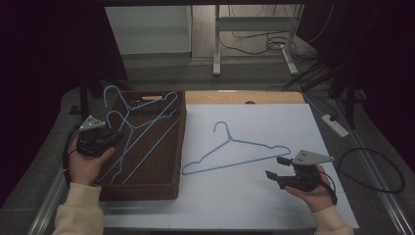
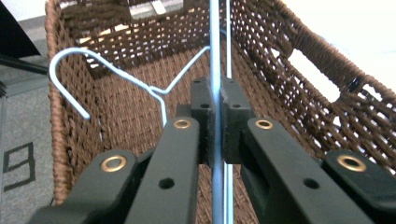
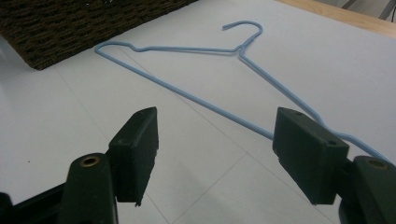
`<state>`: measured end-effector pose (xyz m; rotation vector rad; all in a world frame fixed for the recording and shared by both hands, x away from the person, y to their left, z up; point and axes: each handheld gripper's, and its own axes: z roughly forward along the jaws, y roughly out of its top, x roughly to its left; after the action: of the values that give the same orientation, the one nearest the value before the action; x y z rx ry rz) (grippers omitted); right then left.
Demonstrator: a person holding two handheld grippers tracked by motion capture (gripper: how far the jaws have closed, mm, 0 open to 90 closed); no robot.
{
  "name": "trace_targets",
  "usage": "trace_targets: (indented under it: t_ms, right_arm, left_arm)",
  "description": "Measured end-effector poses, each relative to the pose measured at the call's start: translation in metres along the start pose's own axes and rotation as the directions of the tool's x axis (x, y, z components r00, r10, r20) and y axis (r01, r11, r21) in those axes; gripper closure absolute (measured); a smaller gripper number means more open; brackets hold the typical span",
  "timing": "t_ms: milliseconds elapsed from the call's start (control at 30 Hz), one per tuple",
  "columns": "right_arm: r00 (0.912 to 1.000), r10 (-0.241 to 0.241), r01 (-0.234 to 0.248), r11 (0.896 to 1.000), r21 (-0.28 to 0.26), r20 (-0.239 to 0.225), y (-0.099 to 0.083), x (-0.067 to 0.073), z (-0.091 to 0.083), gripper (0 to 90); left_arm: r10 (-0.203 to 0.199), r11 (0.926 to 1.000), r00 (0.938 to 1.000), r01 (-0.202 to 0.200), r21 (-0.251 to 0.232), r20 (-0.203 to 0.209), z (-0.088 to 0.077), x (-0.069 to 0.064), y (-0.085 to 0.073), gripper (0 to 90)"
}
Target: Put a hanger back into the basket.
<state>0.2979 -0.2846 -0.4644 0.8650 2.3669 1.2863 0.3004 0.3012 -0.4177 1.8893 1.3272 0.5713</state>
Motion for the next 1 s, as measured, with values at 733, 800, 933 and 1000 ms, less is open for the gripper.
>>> trace_targets:
  t_ms: [733,800,933,1000]
  right_arm:
    - [0.9999,-0.012,0.012,1.0,0.008,-0.004,0.001,0.001,0.001,32.2]
    - [0.9999,-0.012,0.012,1.0,0.009,-0.007,0.001,0.001,0.002,32.2]
    - [0.9999,-0.013,0.013,1.0,0.009,-0.008,0.001,0.001,0.002,32.2]
    - [0.9999,-0.013,0.013,1.0,0.01,-0.007,0.001,0.001,0.002,32.2]
  left_arm:
    - [0.012,0.9712,0.9998,-0.008,0.238,-0.014,0.05,-0.005,-0.002,85.3]
    - [0.041,0.9677,0.9983,-0.03,0.25,-0.04,0.051,-0.005,-0.002,75.6]
    - [0.061,0.9821,0.9955,-0.047,0.182,-0.073,0.044,-0.007,-0.001,56.2]
    - [0.061,0.9904,0.9967,-0.054,0.128,-0.054,0.037,-0.009,0.001,49.8]
